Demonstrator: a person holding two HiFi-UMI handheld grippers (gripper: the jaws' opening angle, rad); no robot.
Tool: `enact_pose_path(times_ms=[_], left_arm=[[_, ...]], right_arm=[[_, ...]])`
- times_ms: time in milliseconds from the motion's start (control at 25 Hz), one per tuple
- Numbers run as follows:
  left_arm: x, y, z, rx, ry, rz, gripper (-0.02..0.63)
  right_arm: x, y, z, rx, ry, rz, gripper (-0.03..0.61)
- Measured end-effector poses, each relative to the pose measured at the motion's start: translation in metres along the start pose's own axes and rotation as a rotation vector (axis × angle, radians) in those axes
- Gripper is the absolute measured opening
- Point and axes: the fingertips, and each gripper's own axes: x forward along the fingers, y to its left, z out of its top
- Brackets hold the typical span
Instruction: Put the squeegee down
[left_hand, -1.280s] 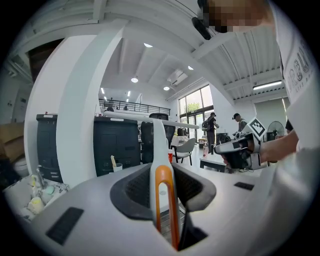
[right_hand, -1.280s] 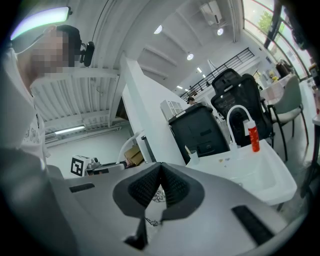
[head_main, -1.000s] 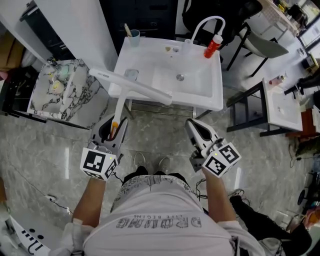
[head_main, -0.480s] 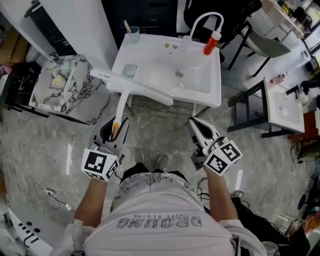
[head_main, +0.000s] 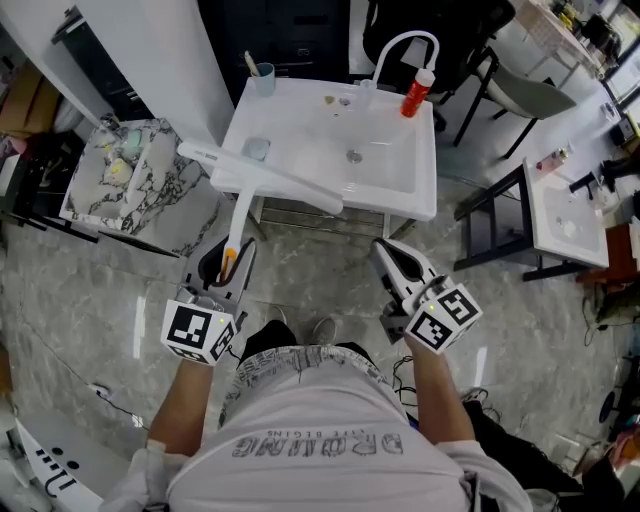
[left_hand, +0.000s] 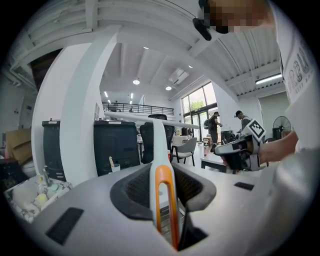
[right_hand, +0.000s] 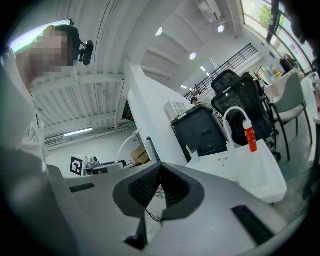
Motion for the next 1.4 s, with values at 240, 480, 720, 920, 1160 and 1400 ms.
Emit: enact_pose_path(times_ms=[240, 480, 720, 920, 1160, 1400], left_arm=[[0.006, -0.004, 0.003, 0.002, -0.002, 0.007, 0.120], [0.015, -0.014, 0.000, 0.004, 0.004, 0.001, 0.120], [0.026, -0.015, -0.003, 0.000, 0.019, -0.002, 0.120], [0.033, -0.010, -0.004, -0.002, 0.020, 0.004, 0.120], [0.044, 0.002, -0.009, -0.013, 0.021, 0.010, 0.120], [0.064, 0.024, -0.016, -0.029, 0.022, 0.005, 0.120]], right_arm=[[-0.007, -0.008, 0.003, -0.001, 0.001, -0.003, 0.008], [-0.012, -0.022, 0.004, 0.013, 0.001, -0.005, 0.008], [-0.007, -0.030, 0.004, 0.030, 0.009, -0.003, 0.008], [-0.003, -0.038, 0.003, 0.032, 0.018, -0.002, 0.008], [0.014, -0.046, 0.006, 0.022, 0.032, 0.006, 0.008], [0.038, -0.056, 0.008, 0.016, 0.046, 0.001, 0.008]])
